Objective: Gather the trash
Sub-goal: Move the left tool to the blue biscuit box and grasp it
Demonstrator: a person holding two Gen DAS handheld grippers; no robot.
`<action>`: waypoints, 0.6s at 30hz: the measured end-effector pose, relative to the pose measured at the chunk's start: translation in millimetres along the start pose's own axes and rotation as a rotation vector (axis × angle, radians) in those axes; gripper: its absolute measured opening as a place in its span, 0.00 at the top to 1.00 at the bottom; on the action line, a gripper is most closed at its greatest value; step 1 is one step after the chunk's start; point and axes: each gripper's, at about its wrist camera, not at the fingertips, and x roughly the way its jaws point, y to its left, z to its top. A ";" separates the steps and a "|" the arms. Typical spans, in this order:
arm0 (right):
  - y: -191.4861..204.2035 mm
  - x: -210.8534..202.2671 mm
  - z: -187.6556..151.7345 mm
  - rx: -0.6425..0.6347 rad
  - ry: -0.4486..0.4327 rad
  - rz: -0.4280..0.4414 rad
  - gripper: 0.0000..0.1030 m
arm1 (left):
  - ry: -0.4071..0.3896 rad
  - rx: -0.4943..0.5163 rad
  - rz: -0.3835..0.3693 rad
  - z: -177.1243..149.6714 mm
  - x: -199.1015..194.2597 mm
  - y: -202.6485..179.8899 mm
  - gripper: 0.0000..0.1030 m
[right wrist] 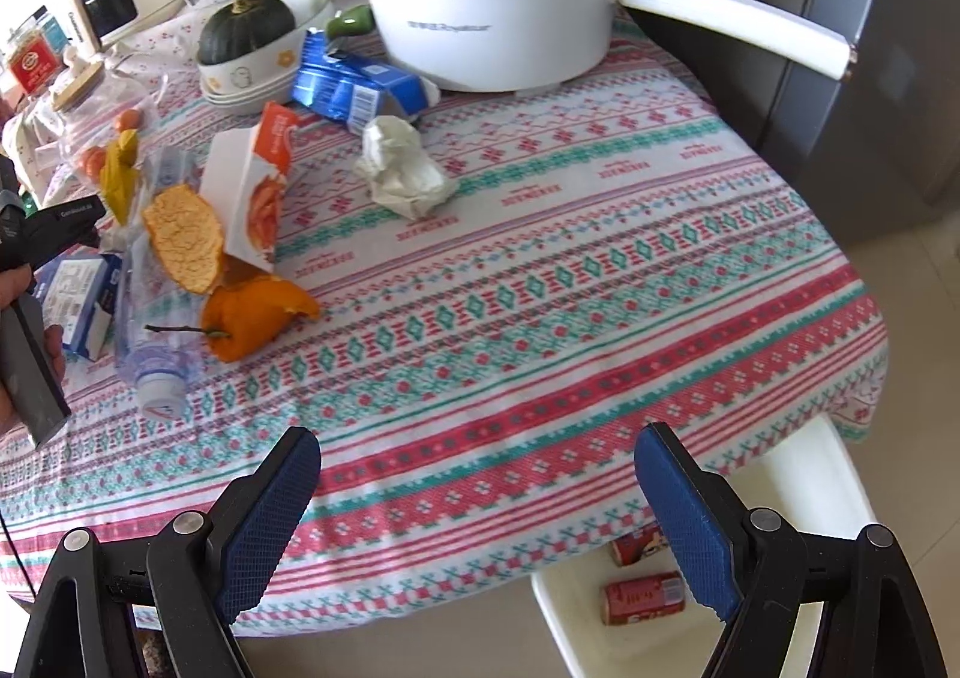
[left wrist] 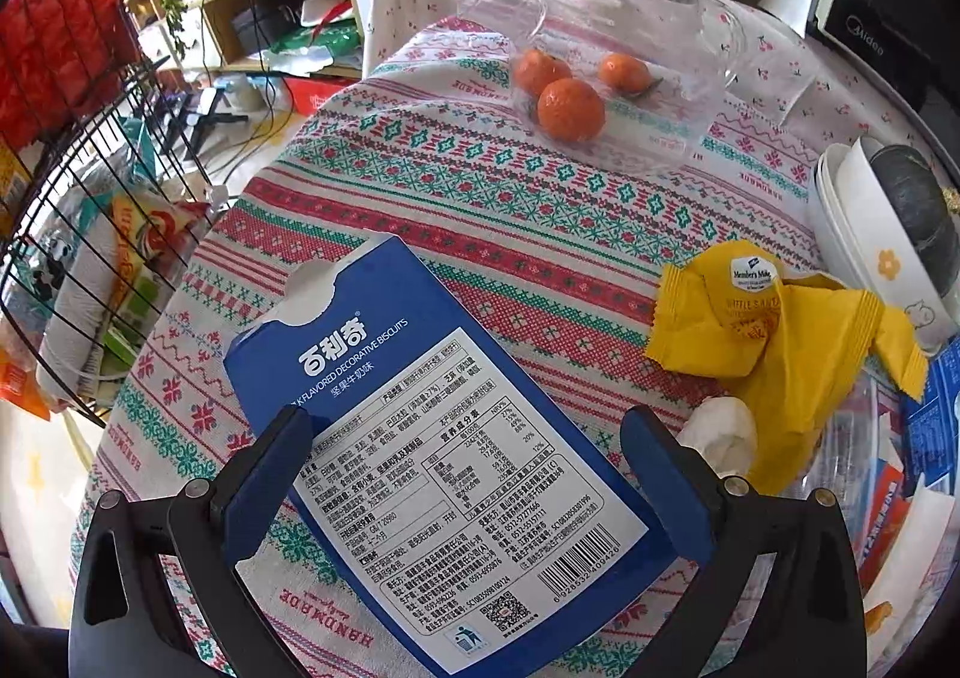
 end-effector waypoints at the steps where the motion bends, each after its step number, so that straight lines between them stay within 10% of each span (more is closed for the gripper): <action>1: -2.2 1.0 -0.4 0.002 0.004 -0.001 0.14 | -0.003 0.013 0.003 -1.3 0.0 -0.5 0.00; 18: 15.0 -15.5 -12.2 0.024 -0.006 0.081 0.14 | -0.020 0.486 -0.307 -51.4 -31.4 47.8 0.00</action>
